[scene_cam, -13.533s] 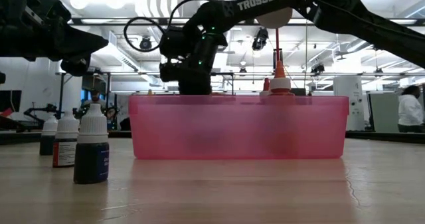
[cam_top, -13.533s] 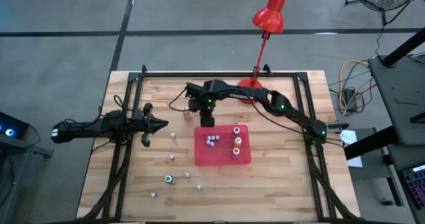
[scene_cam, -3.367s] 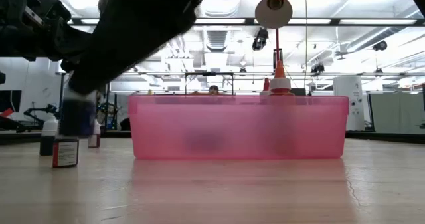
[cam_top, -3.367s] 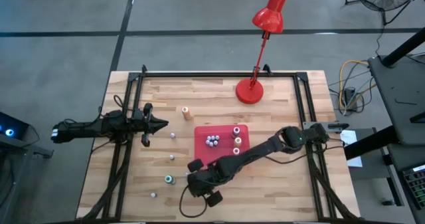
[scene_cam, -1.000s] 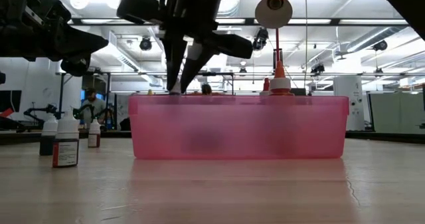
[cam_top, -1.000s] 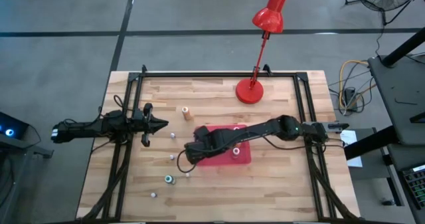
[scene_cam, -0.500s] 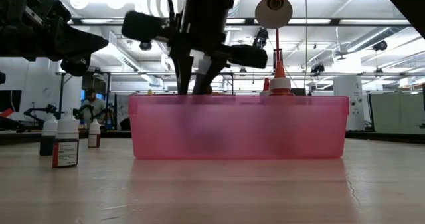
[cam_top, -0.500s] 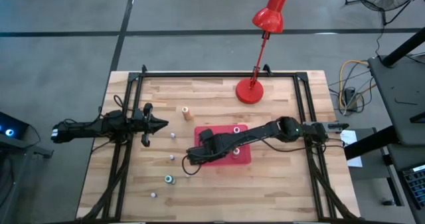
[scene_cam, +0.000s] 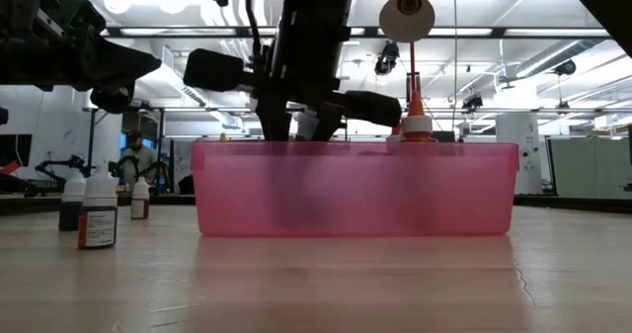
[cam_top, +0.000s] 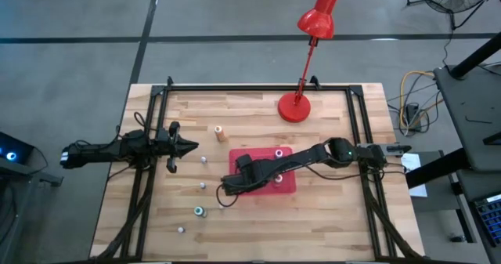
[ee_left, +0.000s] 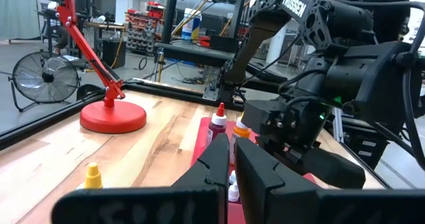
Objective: Pick & Place food coloring
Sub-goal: Put the small violet food coloring bottle into the red bin
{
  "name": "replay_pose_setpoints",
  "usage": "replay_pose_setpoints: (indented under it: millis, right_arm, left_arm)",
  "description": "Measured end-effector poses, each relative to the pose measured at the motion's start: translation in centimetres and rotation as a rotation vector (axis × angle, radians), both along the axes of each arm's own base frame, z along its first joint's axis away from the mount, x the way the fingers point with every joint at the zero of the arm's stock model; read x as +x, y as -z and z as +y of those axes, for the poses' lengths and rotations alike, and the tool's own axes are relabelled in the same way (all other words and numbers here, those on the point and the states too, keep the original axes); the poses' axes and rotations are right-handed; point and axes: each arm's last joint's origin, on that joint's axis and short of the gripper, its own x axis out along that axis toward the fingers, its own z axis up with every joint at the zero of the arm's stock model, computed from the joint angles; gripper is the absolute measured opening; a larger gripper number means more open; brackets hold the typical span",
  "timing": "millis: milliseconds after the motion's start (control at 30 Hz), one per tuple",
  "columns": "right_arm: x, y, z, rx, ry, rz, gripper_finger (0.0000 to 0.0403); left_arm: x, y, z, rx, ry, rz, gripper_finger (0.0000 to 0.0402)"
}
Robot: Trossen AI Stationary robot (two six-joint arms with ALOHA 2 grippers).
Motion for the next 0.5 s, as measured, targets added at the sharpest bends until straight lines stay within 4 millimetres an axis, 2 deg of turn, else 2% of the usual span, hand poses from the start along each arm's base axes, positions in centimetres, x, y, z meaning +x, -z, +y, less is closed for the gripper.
replay_pose_setpoints:
  millis: [500]
  right_arm:
    - [0.08, 0.24, -0.79, -0.043, -0.031, 0.014, 0.0042]
  left_arm:
    - [0.00, 0.00, 0.00, 0.000, 0.000, 0.000, 0.0000]
